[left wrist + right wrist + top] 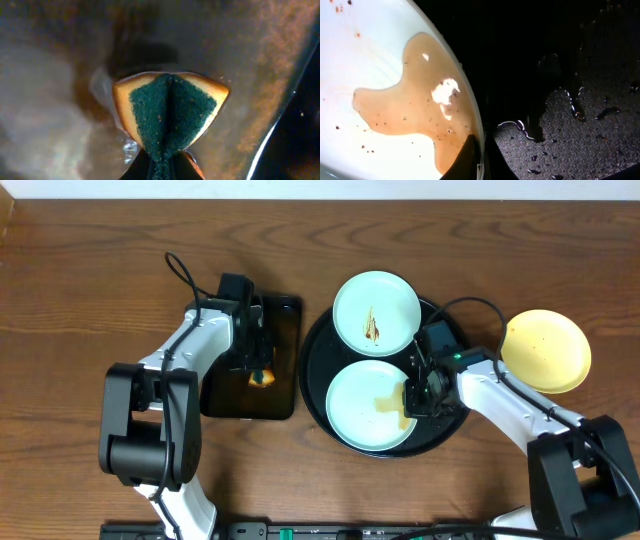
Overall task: Clean dirty plates on tray and stack at the side
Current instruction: 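Lift and tilt the lower light-green plate with the right gripper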
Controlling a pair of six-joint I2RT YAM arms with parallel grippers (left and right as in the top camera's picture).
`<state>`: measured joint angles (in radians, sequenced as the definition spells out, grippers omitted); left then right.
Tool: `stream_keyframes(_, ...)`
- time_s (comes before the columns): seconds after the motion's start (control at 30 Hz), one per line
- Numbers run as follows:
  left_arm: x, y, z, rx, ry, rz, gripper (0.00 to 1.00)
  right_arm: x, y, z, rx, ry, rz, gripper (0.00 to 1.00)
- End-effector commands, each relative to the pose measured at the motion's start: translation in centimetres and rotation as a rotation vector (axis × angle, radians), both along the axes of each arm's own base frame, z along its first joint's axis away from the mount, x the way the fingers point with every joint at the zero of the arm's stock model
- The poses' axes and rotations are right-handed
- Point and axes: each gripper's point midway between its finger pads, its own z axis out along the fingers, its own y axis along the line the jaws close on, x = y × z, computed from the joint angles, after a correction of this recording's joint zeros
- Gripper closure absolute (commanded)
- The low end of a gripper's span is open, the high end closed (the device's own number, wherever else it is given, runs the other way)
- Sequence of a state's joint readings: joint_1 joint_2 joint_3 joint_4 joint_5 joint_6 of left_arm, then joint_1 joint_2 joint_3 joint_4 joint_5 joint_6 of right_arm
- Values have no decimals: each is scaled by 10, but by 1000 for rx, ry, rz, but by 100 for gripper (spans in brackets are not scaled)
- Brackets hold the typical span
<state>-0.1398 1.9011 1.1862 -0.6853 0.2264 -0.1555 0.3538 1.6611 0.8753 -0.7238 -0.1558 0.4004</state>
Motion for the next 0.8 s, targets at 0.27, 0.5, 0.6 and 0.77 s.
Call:
stream_keyframes(0.27,-10,-2,-6,-10,37,-18,92,25,-12,46,-69,-189,31,99)
stream_keyframes(0.5,-10,-2,-6,-10,36,-18,92,56,-47,99,-284,-471,139,99)
stream_keyframes(0.6,-10,-2,-6,-10,36,-18,92,70,-57,121,-360,-576,163,99)
stream_keyframes(0.77,-10,-2,-6,-10,36,-18,92,90,-66,163,-447,-752,183,99)
